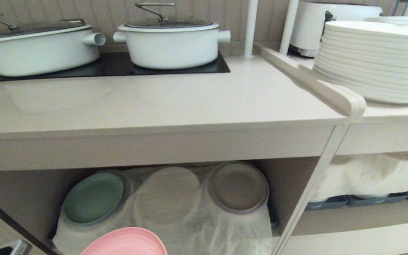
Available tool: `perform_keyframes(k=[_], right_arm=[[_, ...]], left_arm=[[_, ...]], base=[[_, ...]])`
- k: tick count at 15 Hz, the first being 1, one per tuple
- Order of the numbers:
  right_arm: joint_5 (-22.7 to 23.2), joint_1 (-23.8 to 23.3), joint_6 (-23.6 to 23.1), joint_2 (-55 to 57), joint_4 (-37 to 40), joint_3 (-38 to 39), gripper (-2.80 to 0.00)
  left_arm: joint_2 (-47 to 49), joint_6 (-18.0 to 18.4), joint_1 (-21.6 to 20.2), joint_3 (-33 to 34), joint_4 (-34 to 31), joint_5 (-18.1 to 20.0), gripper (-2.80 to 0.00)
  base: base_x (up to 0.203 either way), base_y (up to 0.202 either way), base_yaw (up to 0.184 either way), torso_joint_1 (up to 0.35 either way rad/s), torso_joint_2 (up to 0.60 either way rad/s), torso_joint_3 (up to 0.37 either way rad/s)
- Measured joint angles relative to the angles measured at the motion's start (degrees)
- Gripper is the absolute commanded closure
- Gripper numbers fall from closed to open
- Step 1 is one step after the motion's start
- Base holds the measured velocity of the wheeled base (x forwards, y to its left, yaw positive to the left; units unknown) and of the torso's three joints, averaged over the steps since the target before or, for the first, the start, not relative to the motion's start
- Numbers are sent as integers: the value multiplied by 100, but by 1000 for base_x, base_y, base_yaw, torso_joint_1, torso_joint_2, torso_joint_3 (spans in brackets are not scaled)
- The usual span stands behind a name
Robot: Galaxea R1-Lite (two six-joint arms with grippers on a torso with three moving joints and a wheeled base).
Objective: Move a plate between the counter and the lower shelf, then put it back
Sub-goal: Put the plate
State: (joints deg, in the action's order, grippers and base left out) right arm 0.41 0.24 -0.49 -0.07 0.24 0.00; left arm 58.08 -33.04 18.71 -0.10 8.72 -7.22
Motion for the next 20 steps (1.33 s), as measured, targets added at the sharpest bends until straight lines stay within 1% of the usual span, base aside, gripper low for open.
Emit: perform_keyframes(k=[11, 20], right_arm=[[0, 0, 19, 0, -6, 0, 0], [-1, 0, 18, 0, -1, 0, 0]], left_arm=[[11, -1, 33, 0, 1, 28, 0], [33, 0, 71, 0, 1, 22, 0]], base=[[0, 0, 0, 223, -501, -283], [0, 0, 0, 263, -574, -303]])
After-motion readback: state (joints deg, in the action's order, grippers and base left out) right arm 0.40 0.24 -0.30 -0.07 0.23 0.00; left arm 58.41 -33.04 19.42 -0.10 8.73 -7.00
